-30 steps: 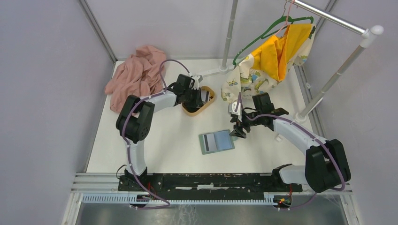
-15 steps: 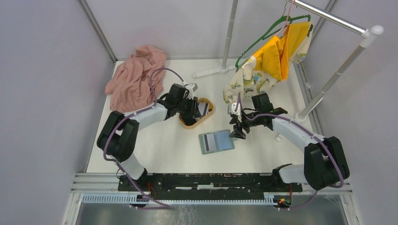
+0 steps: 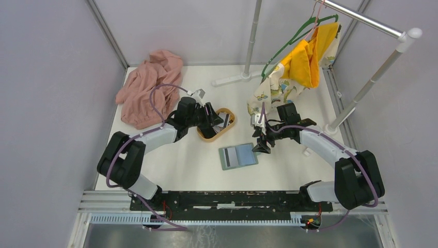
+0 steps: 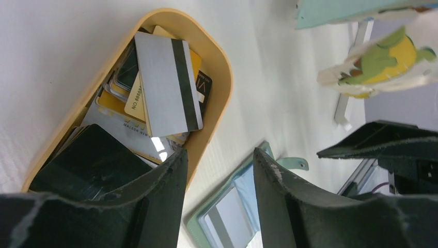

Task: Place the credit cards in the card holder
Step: Pick up the credit card from the storage box.

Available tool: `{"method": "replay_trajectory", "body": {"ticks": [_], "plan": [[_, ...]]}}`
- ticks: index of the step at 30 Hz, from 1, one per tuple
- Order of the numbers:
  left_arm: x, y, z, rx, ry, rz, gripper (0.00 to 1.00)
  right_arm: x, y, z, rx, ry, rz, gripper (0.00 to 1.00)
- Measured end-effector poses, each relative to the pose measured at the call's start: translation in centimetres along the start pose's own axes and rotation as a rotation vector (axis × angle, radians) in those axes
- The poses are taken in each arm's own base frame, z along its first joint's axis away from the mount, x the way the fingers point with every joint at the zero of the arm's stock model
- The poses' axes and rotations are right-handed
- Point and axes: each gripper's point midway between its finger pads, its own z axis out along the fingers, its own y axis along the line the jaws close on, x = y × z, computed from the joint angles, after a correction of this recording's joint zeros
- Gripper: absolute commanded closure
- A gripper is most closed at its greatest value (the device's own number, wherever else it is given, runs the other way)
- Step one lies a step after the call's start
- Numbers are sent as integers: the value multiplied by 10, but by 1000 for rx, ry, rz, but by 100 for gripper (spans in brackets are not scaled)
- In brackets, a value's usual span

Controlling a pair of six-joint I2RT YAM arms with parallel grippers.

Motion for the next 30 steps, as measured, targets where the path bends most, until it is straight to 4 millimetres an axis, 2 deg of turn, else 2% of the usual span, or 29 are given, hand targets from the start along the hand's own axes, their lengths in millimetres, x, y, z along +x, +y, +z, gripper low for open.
{"method": "replay_trajectory", "body": {"ticks": [4, 8, 17, 30], "plan": [[3, 13, 10, -37, 1, -80, 32, 0, 0, 0, 0, 0, 0, 28], [3, 26, 17, -95, -9, -105, 26, 0, 1, 0, -3, -2, 1, 28], [5, 42, 32, -153, -1, -123, 25, 0, 1, 1, -7, -4, 3, 28], [2, 41, 38, -151, -7, -167, 25, 0, 1, 1, -11, -3, 4, 28]]}}
